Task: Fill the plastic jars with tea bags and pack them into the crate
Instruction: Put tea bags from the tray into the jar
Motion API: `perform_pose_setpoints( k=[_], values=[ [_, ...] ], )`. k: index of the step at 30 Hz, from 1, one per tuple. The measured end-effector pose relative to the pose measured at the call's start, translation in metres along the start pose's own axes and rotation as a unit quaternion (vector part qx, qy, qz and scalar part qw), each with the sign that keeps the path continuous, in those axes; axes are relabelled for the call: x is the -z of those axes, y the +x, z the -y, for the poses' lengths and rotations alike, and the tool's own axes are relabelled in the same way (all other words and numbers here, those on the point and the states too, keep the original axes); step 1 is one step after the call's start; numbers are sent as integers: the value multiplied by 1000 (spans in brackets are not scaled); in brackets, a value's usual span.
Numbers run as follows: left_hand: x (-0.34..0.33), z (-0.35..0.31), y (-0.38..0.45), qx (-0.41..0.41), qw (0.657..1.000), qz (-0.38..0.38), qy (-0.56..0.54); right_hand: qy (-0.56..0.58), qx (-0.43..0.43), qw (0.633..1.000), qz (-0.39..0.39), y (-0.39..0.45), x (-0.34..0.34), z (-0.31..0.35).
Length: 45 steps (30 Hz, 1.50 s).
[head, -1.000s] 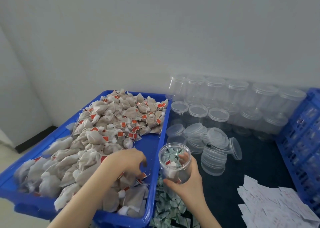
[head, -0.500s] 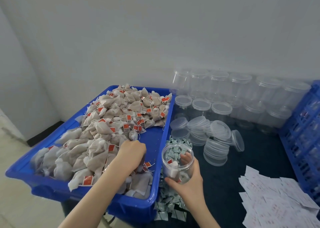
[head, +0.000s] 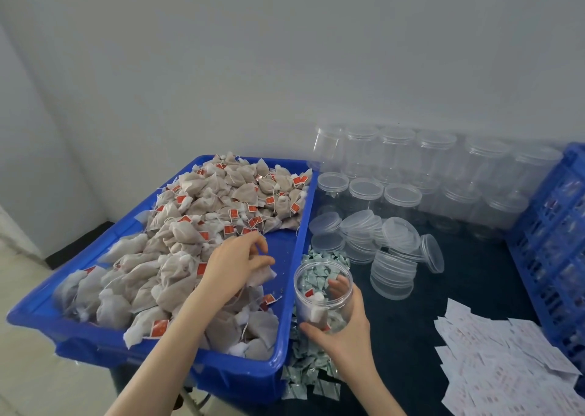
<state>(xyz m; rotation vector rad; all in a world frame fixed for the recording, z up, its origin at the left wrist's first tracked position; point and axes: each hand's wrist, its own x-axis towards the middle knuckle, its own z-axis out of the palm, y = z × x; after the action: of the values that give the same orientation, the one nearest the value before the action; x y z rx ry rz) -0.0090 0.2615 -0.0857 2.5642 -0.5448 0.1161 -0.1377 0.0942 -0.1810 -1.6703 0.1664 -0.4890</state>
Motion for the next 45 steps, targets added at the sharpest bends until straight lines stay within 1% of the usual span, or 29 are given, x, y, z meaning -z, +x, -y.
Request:
perform_pose_setpoints(
  k=[2, 6, 10, 15, 20, 23, 26, 30, 33, 35, 37, 39, 41, 45],
  values=[
    [4, -3, 1, 9, 999, -27, -25, -1, 1, 1000, -2, 0, -1, -1],
    [16, -11, 1, 0, 992, -106, -71, -5, 7, 1000, -4, 1, -2, -3],
    [26, -32, -3, -42, 973, -147, -174, -20, 10, 1000, -3, 2, -2, -3],
    [36, -66, -3, -99, 961, -120, -231, 1, -3, 1000, 0, 2, -3, -5],
    [30, -94, -1, -131, 940, -62, -308, -15, -11, 1000, -1, 3, -2, -3],
    [22, -104, -1, -163, 945, -42, -280, -23, -19, 1000, 5, 3, 0, -3],
    [9, -105, 1, -172, 957, -13, -233, -37, -10, 999, 3, 4, 0, -1],
    [-4, -99, 3, -157, 971, 65, -167, -36, -17, 999, 3, 3, 0, 0],
    [-10, -94, 2, -154, 978, 120, -68, -24, -21, 999, 7, 2, 1, -1],
    [-13, -94, 1, -170, 973, 154, 8, -15, -26, 1000, 9, 3, 1, -1],
    [-14, -95, -1, -191, 961, 192, 58, -12, -33, 999, 8, 3, 1, -2],
    [-15, -96, -3, -214, 948, 219, 81, -11, -41, 999, 9, 3, 2, -2],
    [-14, -97, -4, -230, 942, 229, 88, -11, -43, 999, 12, 3, 2, -2],
    [-11, -96, -2, -238, 932, 250, 113, -13, -41, 999, 12, 3, 0, -3]
  ],
)
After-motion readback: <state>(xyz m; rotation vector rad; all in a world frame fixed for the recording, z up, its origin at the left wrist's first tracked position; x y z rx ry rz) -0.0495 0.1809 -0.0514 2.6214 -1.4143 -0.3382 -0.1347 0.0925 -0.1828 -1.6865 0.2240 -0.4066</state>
